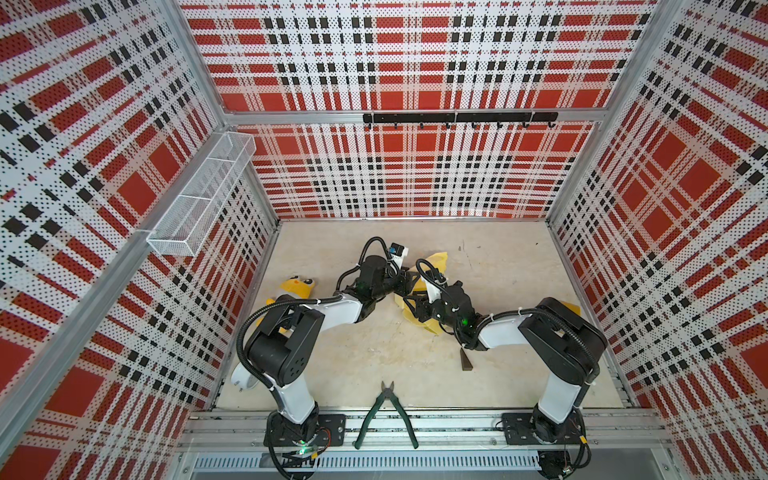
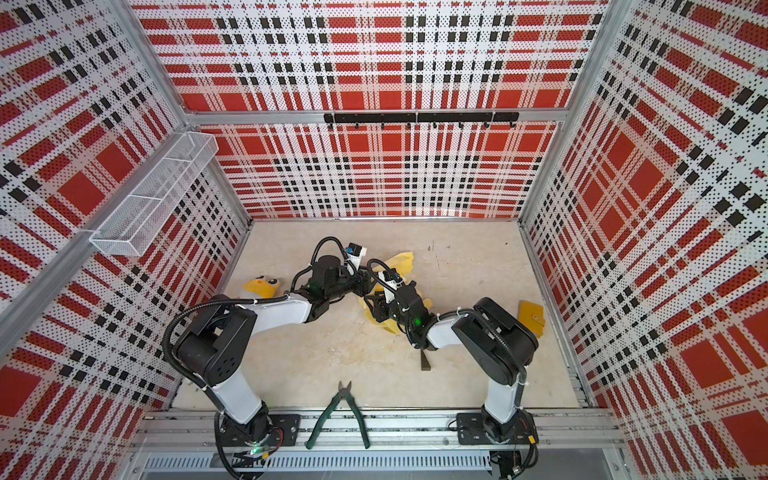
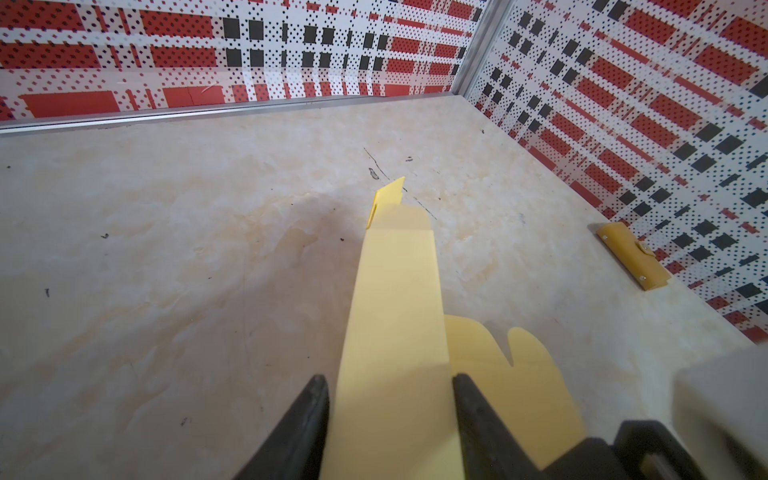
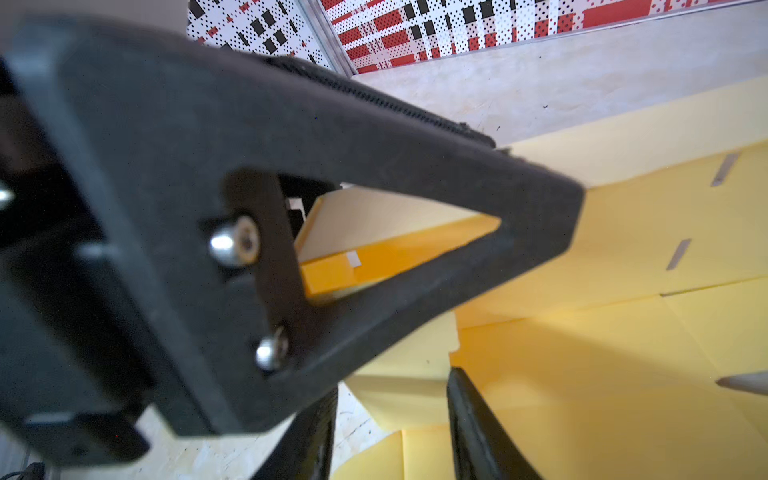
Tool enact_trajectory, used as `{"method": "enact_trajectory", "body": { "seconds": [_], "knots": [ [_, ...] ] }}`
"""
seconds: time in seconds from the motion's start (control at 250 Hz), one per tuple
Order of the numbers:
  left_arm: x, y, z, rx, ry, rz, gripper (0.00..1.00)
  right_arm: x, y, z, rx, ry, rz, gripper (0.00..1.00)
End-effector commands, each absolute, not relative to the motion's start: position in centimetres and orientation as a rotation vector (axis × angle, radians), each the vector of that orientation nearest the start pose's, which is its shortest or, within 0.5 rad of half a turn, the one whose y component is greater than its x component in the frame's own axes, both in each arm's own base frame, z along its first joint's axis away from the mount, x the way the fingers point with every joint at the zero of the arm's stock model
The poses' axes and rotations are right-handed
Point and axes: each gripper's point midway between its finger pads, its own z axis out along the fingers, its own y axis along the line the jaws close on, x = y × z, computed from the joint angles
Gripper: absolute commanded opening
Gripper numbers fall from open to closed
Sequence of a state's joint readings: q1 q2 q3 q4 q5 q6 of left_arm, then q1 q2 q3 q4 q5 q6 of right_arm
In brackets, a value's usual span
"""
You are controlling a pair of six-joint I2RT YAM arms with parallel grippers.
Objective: Fold the paper box
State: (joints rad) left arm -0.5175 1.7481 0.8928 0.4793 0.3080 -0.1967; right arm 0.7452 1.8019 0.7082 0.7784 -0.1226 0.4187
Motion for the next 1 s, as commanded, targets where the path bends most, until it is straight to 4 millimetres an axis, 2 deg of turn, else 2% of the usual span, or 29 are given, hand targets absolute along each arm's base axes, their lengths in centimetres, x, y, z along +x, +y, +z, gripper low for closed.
{"method": "enact_trajectory", "body": {
  "seconds": [0.0, 0.224, 0.412, 0.504, 0.732, 0.996],
  "knots": [
    [39.7, -29.8, 13.8, 0.545, 1.938, -0.79, 0.5, 33.9, 34.8, 12.8, -0.403, 1.862, 0.938, 0.43],
    [39.6, -29.7, 13.3, 0.566, 1.939, -0.766, 0.5, 32.6, 33.0, 13.4, -0.356, 1.868, 0.899, 0.45],
    [39.5, -29.8, 13.1, 0.575, 1.939, -0.761, 0.5, 31.1, 32.2, 13.1, -0.357, 1.899, 0.859, 0.44],
    [39.5, -29.8, 13.1, 0.572, 1.94, -0.763, 0.5, 30.7, 32.5, 13.4, -0.363, 1.892, 0.865, 0.44],
    [39.3, -29.8, 12.9, 0.571, 1.944, -0.763, 0.5, 32.0, 34.7, 12.9, -0.397, 1.869, 0.886, 0.43],
    [38.4, -30.0, 11.9, 0.55, 1.986, -0.812, 0.5, 33.3, 35.2, 11.7, -0.425, 1.827, 0.835, 0.44]
  ]
}}
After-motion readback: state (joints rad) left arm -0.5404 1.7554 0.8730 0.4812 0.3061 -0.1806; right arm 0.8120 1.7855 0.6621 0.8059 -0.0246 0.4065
